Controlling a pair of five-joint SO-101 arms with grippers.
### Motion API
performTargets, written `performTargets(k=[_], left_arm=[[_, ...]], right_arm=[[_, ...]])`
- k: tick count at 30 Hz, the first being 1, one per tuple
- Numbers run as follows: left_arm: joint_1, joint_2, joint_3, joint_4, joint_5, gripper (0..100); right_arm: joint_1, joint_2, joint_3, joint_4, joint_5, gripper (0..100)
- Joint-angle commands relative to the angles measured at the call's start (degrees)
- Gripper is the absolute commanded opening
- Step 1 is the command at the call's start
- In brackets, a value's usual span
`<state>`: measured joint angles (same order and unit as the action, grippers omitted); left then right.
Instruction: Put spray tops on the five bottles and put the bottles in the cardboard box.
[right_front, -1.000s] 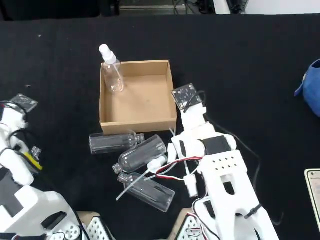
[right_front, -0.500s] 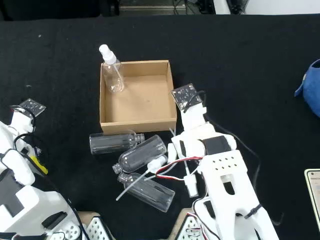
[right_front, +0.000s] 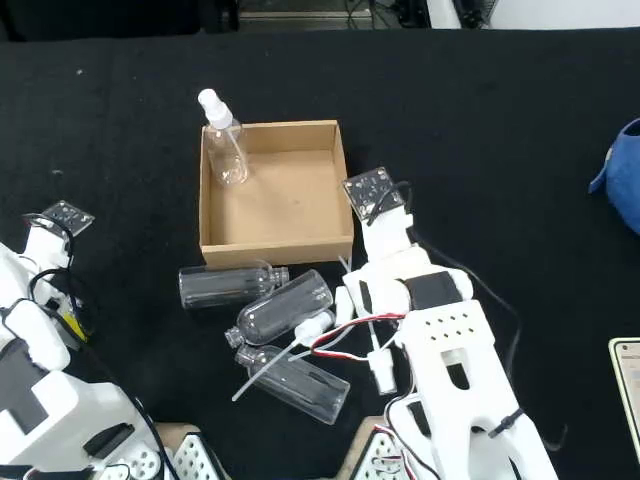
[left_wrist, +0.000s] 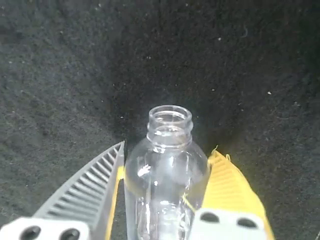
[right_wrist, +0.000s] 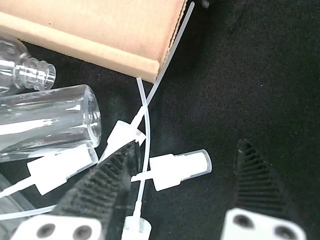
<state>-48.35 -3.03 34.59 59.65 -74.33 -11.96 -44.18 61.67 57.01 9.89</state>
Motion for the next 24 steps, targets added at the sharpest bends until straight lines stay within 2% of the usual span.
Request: performTargets(k=[1,6,8,11,16,18,24], left_arm=[[0.40,-0.97,-3.47,2.64,0.70,3],[0.40,-0.97,-9.71,16.53,0.79,3],[0.40,-0.97,-10.86,21.10,0.88,3],[-0.22,-1.93,-10.77,22.59,4.04,3],[-2.68,-9.85,-3.74,14.07,7.47,3],[-1.89,-13.45,-0.13,12.31,12.84,3],[4.62,-21.54,6.46,12.13,28.75,3]], right_arm=[[1.14,-2.77,-0.22,-1.41,0.00,27.6],[1.67,-2.77,-0.75,-1.05,-0.09,27.3],[4.13,-2.68,-2.33,0.44,0.00,27.2],[8.00,-2.24,-6.73,5.19,1.76,25.8],[9.05,-2.24,-10.33,11.60,12.84,20.5],[9.05,-2.24,-10.42,12.66,17.76,20.5],[8.79,2.42,-12.26,20.48,39.65,20.5]])
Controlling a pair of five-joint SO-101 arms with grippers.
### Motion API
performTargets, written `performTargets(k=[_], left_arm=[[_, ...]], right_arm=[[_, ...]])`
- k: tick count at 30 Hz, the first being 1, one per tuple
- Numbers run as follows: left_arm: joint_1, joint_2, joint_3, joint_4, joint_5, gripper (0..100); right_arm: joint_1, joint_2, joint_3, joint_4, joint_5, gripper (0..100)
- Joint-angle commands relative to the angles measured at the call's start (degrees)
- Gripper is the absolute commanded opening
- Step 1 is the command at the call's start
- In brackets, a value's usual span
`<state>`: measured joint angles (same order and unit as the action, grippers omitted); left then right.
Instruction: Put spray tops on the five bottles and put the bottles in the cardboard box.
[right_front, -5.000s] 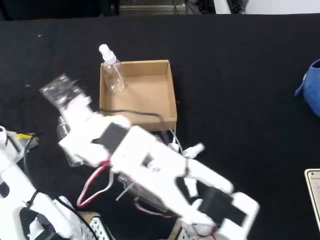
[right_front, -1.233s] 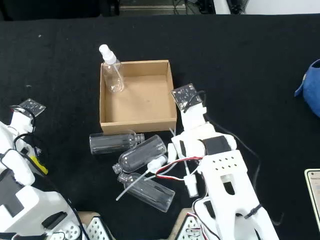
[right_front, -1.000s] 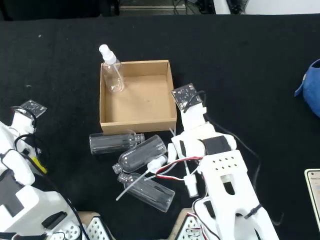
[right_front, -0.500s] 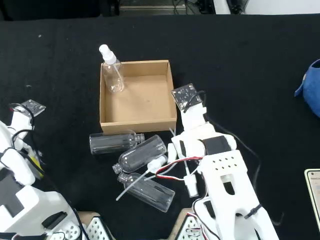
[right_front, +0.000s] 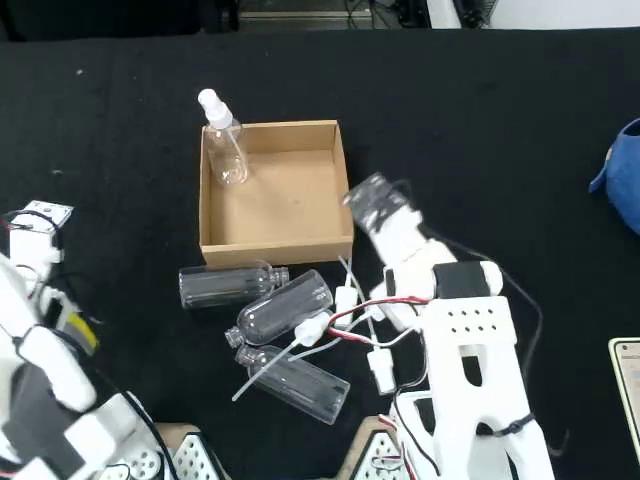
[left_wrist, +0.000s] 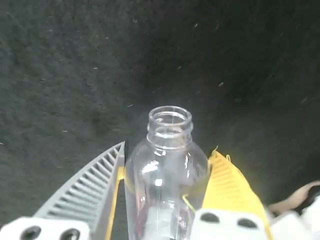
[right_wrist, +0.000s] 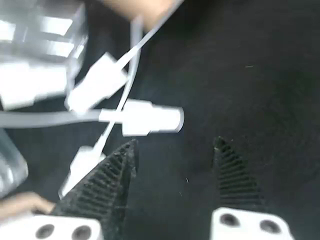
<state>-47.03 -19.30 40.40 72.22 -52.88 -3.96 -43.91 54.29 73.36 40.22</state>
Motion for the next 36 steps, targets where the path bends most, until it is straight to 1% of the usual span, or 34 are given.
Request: performTargets(k=[1,3,4,9,14,17,19,21,24,28,33,36], left_arm=[[4.26,-6.15,1.10,-0.35,10.02,3],[6.29,-7.47,1.98,-0.35,13.98,3],[7.25,-7.74,2.33,-0.35,14.86,3],[9.98,-8.26,4.09,-0.35,15.30,3],[8.22,-8.70,4.00,-0.35,15.12,3],[6.29,-8.70,3.65,-0.62,14.95,3],[5.49,-8.70,3.56,-0.79,14.95,3],[5.14,-8.70,3.56,-0.79,14.95,3],[5.14,-8.70,3.56,-0.44,14.95,3],[5.05,-8.70,3.65,-0.35,14.95,3],[4.70,-8.70,3.65,-0.35,14.86,3],[2.07,-8.79,3.47,-0.35,14.77,3]], right_arm=[[0.97,4.62,-6.02,4.84,11.96,20.5],[1.76,9.98,-7.87,5.01,16.44,20.6],[2.20,12.70,-8.75,4.92,18.37,20.6],[3.08,20.35,-10.68,2.81,24.97,21.5],[4.13,19.91,-3.82,-7.91,32.62,35.4],[3.34,19.56,-0.04,-9.14,38.42,34.9],[1.14,20.00,1.98,-9.23,40.62,33.8],[-0.62,20.35,3.12,-9.41,40.97,32.8],[-1.67,20.70,4.00,-13.01,40.44,32.8],[-2.29,20.53,5.85,-16.88,37.98,32.8],[-5.63,20.44,7.87,-17.32,38.15,32.8],[-7.03,20.44,8.13,-17.32,38.15,31.9]])
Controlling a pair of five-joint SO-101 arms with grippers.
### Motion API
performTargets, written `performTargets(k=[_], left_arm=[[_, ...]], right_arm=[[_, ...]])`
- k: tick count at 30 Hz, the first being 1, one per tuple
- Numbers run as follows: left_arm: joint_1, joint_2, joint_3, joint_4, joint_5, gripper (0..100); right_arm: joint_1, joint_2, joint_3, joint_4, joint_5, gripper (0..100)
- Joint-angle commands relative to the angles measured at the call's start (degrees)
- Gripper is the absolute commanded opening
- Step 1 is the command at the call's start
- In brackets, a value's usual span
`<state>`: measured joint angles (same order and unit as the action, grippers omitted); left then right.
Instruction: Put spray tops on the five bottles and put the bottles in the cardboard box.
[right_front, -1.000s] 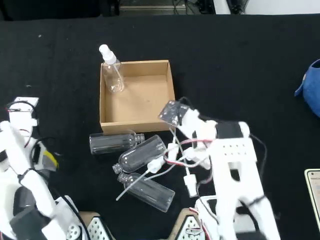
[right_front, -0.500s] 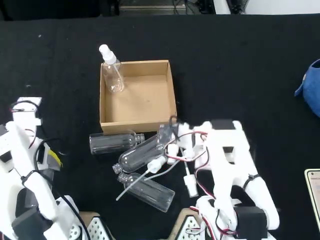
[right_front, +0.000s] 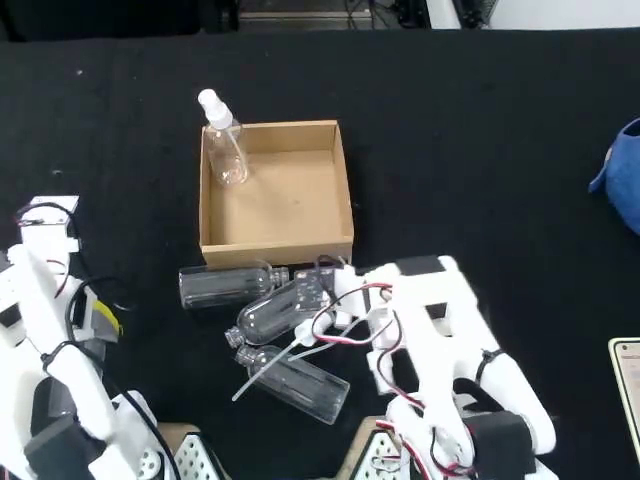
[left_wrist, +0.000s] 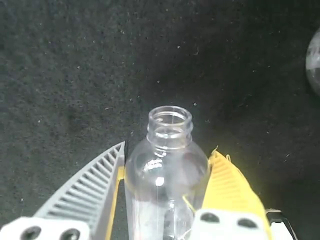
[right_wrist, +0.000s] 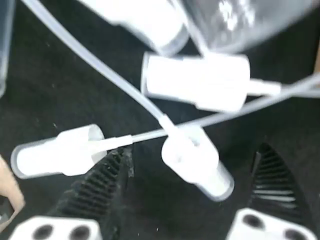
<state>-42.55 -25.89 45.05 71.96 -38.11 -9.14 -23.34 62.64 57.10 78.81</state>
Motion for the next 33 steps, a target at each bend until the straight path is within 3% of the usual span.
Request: performTargets(k=[1,6,8,12,18,24,27,29,33], left_arm=[[-3.21,-2.20,-1.19,-0.09,-0.62,3],[-4.35,-2.20,-1.10,-0.09,-2.46,3],[-3.82,-2.20,-1.10,-0.09,-2.37,3],[-2.24,-2.20,-1.10,-0.09,-2.29,3],[-0.13,-2.20,-1.10,0.00,-2.29,3],[0.66,-2.29,-1.89,0.53,-2.20,3],[1.71,-2.29,-6.11,6.59,-2.20,3],[2.68,-2.29,-10.15,11.16,-2.02,3],[4.97,-2.29,-16.66,13.54,5.10,3]], right_arm=[[-1.76,-0.22,-0.22,-1.05,-0.44,29.1],[-1.67,-0.40,-0.57,-1.05,-0.70,0.4],[-0.18,-0.40,-0.31,-0.62,-0.88,5.1],[3.87,-1.19,-3.47,0.44,-5.10,1.1],[8.35,-8.40,-12.79,15.47,-9.67,1.1],[19.87,-14.64,-18.95,23.74,-1.76,1.1],[26.29,-15.96,-22.55,24.35,-0.70,1.1],[30.15,-15.96,-24.84,25.14,-2.90,1.1],[33.85,-15.78,-25.45,20.84,-16.44,1.1]])
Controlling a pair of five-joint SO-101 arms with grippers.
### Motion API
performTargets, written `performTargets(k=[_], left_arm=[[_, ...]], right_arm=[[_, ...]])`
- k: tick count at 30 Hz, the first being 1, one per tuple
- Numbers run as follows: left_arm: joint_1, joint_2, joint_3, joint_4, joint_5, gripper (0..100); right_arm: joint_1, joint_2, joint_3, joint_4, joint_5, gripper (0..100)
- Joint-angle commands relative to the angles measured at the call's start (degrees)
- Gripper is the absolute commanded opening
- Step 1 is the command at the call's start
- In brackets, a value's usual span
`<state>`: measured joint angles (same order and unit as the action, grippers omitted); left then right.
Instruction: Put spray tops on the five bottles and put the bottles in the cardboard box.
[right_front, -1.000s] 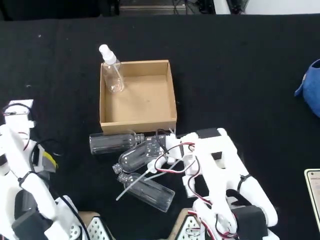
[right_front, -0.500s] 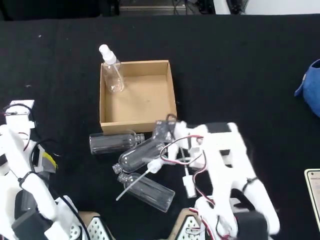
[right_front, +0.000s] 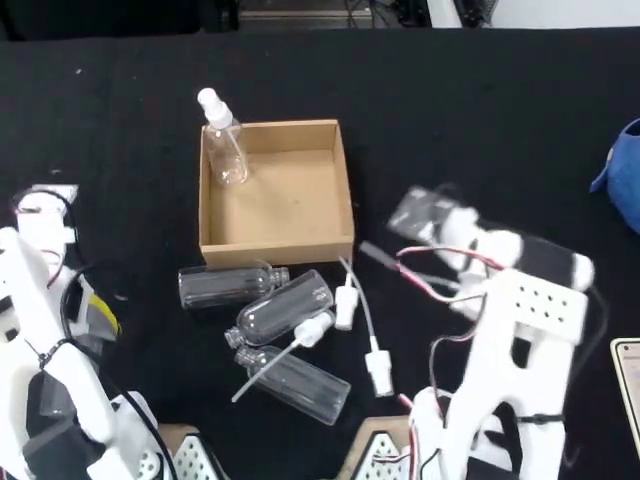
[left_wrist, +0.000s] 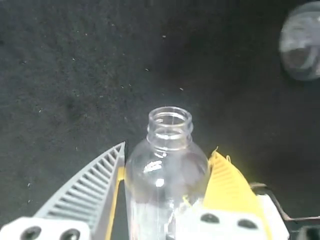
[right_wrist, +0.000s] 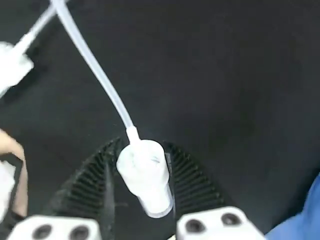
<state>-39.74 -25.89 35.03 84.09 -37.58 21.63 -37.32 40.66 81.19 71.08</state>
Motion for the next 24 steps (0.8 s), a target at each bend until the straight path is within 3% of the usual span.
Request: performTargets(k=[1,5,13,18,20,24], left_arm=[[3.30,-2.29,-7.25,1.05,6.77,3],[10.07,-2.29,-7.16,-1.14,15.91,3],[17.01,-2.29,-1.63,-16.35,32.26,3],[20.62,-2.29,1.89,-22.24,41.05,3],[21.41,-2.29,2.77,-24.00,40.62,3],[20.62,-2.29,3.82,-27.87,39.03,3]], right_arm=[[3.78,-1.63,-3.12,-5.36,-12.75,1.1],[6.77,2.95,-3.65,-13.19,-29.89,1.2],[13.10,26.59,-8.48,-24.79,-60.66,1.3],[13.45,42.07,-15.78,-22.68,-78.15,1.8],[12.92,46.11,-20.18,-18.46,-82.64,7.0],[10.81,50.77,-29.05,-8.44,-82.90,20.3]])
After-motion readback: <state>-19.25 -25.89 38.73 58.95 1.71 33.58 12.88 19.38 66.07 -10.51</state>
